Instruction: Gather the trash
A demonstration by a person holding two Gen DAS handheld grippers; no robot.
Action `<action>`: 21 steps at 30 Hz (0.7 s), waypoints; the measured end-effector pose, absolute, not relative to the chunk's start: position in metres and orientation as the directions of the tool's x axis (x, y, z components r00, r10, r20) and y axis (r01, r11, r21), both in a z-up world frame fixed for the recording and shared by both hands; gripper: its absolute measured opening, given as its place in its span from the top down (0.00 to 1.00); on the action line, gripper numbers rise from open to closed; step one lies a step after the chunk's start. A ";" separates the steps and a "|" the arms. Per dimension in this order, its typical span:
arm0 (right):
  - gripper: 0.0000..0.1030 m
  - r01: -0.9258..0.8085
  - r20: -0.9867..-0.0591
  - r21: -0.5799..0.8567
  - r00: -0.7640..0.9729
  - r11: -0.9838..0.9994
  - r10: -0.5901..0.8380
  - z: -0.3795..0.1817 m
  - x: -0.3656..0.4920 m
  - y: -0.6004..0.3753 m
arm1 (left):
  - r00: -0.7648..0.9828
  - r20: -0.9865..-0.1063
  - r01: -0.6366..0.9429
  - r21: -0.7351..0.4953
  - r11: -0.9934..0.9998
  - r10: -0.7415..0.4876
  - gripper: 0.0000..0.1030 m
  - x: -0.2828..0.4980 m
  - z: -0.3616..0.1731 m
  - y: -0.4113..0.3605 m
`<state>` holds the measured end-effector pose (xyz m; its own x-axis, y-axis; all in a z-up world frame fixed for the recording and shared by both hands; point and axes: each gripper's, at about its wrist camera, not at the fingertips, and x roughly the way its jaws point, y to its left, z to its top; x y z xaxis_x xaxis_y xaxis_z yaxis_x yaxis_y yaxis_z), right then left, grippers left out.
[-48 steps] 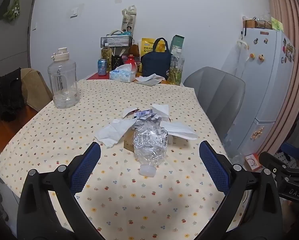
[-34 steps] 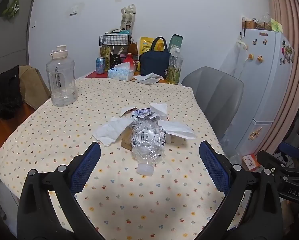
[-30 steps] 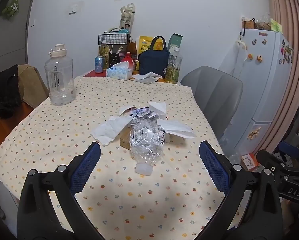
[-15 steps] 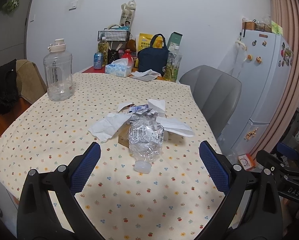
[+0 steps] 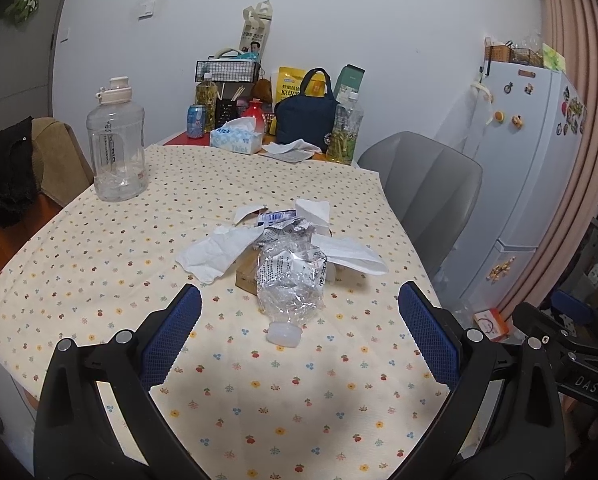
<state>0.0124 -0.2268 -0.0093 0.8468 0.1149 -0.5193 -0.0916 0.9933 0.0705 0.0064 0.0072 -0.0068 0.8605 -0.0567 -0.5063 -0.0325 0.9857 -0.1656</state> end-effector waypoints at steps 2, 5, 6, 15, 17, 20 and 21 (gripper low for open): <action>0.07 -0.090 -0.521 0.072 0.846 0.993 0.114 -0.009 0.013 -0.227 | 0.861 -0.505 -0.030 -0.163 0.986 -0.057 0.05 0.006 -0.007 0.007; 0.07 -0.087 -0.523 0.076 0.845 0.993 0.114 -0.009 0.013 -0.227 | 0.861 -0.505 -0.029 -0.167 0.986 -0.060 0.05 0.005 -0.006 0.008; 0.07 -0.088 -0.522 0.077 0.845 0.993 0.115 -0.008 0.014 -0.227 | 0.862 -0.503 -0.032 -0.167 0.985 -0.057 0.05 0.006 -0.007 0.007; 0.07 -0.083 -0.518 0.085 0.848 0.993 0.115 -0.008 0.014 -0.230 | 0.864 -0.499 -0.027 -0.167 0.986 -0.061 0.05 0.004 -0.006 0.004; 0.07 -0.083 -0.516 0.084 0.849 0.993 0.114 -0.007 0.014 -0.230 | 0.865 -0.498 -0.026 -0.169 0.985 -0.063 0.05 0.003 -0.006 0.003; 0.07 -0.083 -0.512 0.082 0.851 0.993 0.113 -0.006 0.012 -0.230 | 0.867 -0.495 -0.025 -0.167 0.986 -0.062 0.05 0.002 -0.006 0.002; 0.07 -0.082 -0.513 0.083 0.851 0.993 0.113 -0.006 0.012 -0.230 | 0.866 -0.495 -0.025 -0.169 0.985 -0.063 0.05 0.002 -0.006 0.005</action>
